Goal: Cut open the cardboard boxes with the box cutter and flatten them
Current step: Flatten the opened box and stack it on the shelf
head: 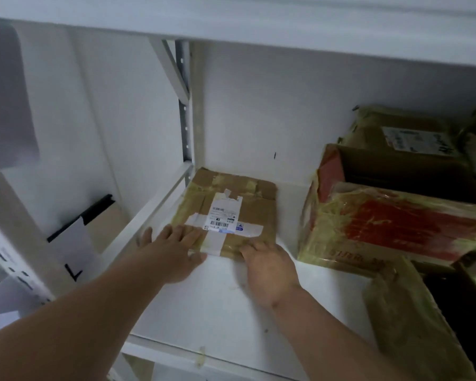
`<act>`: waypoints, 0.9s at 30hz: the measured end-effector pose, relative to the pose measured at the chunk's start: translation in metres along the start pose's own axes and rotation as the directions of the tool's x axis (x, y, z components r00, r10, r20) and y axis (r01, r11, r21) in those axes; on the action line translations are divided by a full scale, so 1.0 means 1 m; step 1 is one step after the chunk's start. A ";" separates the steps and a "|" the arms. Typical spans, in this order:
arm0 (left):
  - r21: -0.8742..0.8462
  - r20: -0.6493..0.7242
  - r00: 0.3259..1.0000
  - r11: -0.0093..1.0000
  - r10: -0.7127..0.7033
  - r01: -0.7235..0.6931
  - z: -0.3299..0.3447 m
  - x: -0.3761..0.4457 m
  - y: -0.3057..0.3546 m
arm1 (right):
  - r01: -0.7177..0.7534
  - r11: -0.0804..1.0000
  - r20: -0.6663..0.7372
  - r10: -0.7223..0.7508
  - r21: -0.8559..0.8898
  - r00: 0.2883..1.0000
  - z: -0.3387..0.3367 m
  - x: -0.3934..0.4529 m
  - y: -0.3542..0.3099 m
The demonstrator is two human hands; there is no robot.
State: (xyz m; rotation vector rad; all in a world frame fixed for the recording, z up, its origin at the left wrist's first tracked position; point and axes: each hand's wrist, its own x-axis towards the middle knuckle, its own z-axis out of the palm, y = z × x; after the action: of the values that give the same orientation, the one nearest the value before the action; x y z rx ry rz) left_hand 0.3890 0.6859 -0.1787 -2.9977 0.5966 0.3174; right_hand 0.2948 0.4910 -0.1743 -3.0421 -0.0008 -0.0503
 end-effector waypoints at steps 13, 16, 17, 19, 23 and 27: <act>0.082 -0.228 0.972 0.996 0.050 -0.032 -0.026 -0.003 0.029 | 0.050 0.991 -0.093 -0.038 0.128 0.995 -0.005 -0.028 -0.001; 0.049 -0.303 0.950 0.997 0.079 -0.068 -0.034 -0.012 0.049 | 0.056 0.986 -0.152 -0.032 0.157 0.988 -0.018 -0.043 0.005; 0.024 -0.333 0.938 0.995 0.094 -0.092 -0.037 -0.016 0.057 | 0.057 0.984 -0.176 -0.027 0.170 0.984 -0.025 -0.048 0.007; -0.021 -0.387 0.914 0.990 0.119 -0.138 -0.044 -0.028 0.074 | 0.060 0.983 -0.229 -0.019 0.172 0.973 -0.037 -0.059 0.014; -0.055 -0.335 0.928 0.980 0.161 -0.190 -0.054 -0.048 0.113 | 0.067 0.996 -0.335 -0.044 0.057 0.941 -0.064 -0.086 0.024; -0.096 -0.248 0.944 0.964 0.218 -0.248 -0.060 -0.077 0.164 | 0.097 0.995 -0.423 -0.098 -0.024 0.901 -0.105 -0.130 0.038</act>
State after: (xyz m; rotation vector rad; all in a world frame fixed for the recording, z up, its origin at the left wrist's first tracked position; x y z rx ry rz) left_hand 0.2673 0.5575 -0.1083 -3.1122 0.9946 0.0068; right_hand 0.1619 0.4426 -0.0781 -2.9609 -0.1205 -0.7181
